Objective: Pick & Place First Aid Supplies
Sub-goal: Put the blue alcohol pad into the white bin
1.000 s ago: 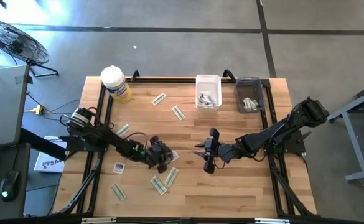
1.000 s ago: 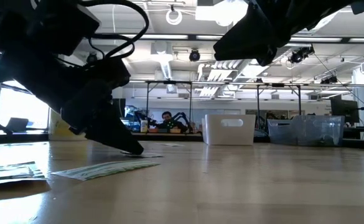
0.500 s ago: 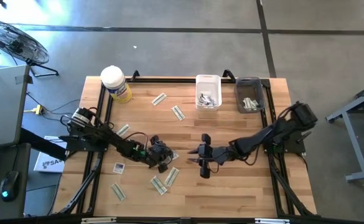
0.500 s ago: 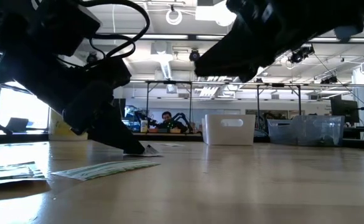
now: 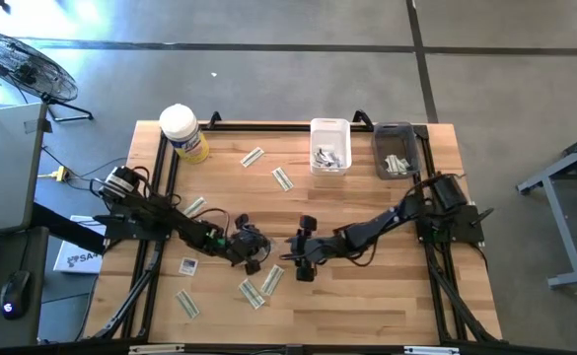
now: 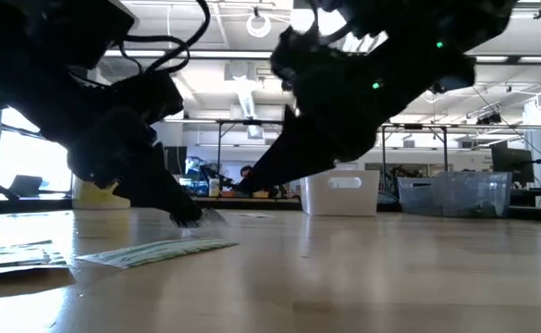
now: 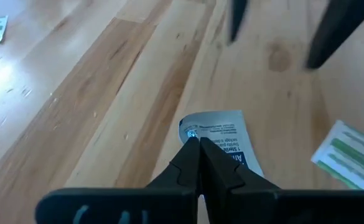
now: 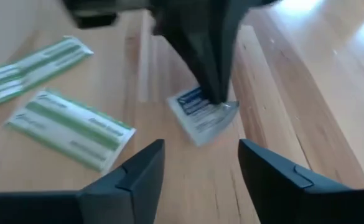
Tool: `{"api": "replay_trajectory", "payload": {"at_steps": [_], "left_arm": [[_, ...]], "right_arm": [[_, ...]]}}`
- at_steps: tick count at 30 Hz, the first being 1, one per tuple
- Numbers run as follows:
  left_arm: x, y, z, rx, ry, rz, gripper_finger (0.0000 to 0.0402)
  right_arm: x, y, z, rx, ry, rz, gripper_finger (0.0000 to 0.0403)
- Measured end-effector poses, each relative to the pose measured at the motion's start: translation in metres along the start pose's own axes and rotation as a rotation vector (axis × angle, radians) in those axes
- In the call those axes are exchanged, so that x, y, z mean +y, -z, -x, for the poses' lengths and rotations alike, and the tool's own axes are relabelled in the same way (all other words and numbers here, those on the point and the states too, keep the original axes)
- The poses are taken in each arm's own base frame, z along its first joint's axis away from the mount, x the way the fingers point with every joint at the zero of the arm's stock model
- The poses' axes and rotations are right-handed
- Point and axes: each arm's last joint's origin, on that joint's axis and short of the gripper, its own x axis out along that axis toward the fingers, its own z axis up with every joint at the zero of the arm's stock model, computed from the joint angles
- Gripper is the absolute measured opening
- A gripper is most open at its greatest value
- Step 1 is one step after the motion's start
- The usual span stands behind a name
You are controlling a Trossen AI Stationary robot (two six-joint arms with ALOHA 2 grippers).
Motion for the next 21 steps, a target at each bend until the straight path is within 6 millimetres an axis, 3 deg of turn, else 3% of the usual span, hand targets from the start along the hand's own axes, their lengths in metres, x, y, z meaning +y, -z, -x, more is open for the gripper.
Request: {"api": "replay_trajectory", "payload": {"at_steps": [6,11,21], "left_arm": [[-0.017,-0.012,0.003,-0.057,0.022,-0.055,0.0000],[-0.026,-0.024,0.003,-0.060,0.020,-0.099,0.0000],[-0.027,-0.027,0.002,-0.053,-0.016,-0.091,0.0000]], "right_arm": [[-0.010,-0.001,-0.019,0.025,0.008,-0.161,0.0215],[-0.014,0.001,-0.022,0.057,-0.051,-0.218,0.0214],[-0.010,-0.001,-0.021,0.049,-0.126,-0.199,0.0167]]}}
